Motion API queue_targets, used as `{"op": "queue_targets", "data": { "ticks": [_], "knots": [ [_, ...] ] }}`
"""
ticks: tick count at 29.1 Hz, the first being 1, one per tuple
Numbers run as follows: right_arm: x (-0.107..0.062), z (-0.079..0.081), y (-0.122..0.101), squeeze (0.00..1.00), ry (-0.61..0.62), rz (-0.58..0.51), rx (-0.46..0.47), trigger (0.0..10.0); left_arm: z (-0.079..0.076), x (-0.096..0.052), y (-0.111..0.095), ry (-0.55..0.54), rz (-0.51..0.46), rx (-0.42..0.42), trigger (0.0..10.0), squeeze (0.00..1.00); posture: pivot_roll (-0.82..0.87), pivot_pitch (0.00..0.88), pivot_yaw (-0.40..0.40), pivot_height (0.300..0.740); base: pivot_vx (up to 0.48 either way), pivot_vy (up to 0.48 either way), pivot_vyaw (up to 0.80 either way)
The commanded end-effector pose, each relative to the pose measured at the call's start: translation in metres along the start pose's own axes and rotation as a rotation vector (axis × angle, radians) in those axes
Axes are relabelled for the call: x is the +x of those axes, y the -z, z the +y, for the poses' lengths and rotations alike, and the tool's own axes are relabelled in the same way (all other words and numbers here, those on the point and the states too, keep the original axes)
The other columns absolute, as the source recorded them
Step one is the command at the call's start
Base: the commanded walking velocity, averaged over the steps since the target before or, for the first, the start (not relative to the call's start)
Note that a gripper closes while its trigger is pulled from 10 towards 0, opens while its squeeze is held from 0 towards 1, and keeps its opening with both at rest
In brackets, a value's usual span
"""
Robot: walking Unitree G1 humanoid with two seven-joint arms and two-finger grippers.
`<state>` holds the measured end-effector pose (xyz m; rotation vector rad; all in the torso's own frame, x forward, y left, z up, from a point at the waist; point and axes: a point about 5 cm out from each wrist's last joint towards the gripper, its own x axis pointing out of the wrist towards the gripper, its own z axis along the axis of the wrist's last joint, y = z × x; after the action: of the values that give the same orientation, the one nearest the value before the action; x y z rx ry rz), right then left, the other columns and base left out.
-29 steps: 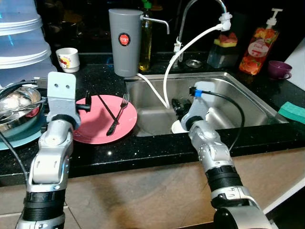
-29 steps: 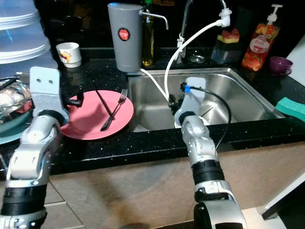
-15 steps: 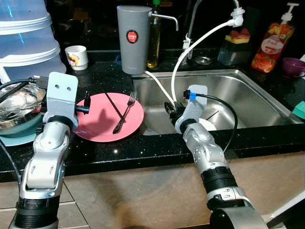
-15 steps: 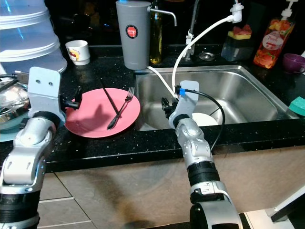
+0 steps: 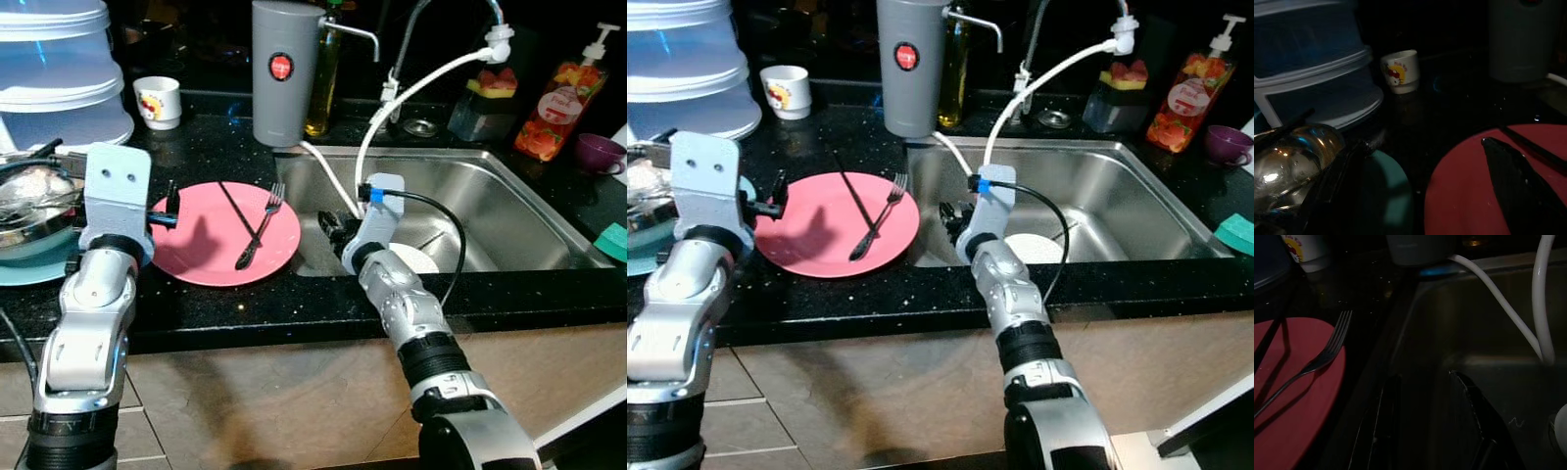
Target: Kitchen organization
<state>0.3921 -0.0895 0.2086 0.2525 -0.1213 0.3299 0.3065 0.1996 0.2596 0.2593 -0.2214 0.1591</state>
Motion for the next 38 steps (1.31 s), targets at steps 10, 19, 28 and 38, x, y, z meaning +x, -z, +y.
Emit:
{"op": "queue_targets", "data": {
  "ticks": [10,19,28,38],
  "knots": [
    [-0.007,-0.013,0.015,0.00,0.061,0.045,0.038,10.0,-0.015,0.001,0.005,0.105,0.041,-0.047,10.0,0.00,0.21,0.110,-0.036,0.740,0.000,0.000,0.00],
    [-0.012,-0.020,-0.004,0.00,0.125,-0.111,-0.063,10.0,-0.023,0.001,0.006,0.145,0.036,-0.147,10.0,0.00,0.21,0.115,-0.020,0.740,0.000,0.000,0.00],
    [-0.018,-0.039,-0.030,0.00,0.232,-0.280,-0.092,10.0,-0.049,-0.014,0.010,0.408,0.054,-0.285,10.0,0.00,0.19,0.092,-0.050,0.740,0.000,0.000,0.00],
    [-0.020,-0.035,-0.019,0.00,0.168,-0.222,-0.051,10.0,-0.024,-0.022,0.028,0.239,0.129,-0.054,10.0,0.00,0.17,0.066,-0.079,0.740,0.000,0.000,0.00]
  ]
}}
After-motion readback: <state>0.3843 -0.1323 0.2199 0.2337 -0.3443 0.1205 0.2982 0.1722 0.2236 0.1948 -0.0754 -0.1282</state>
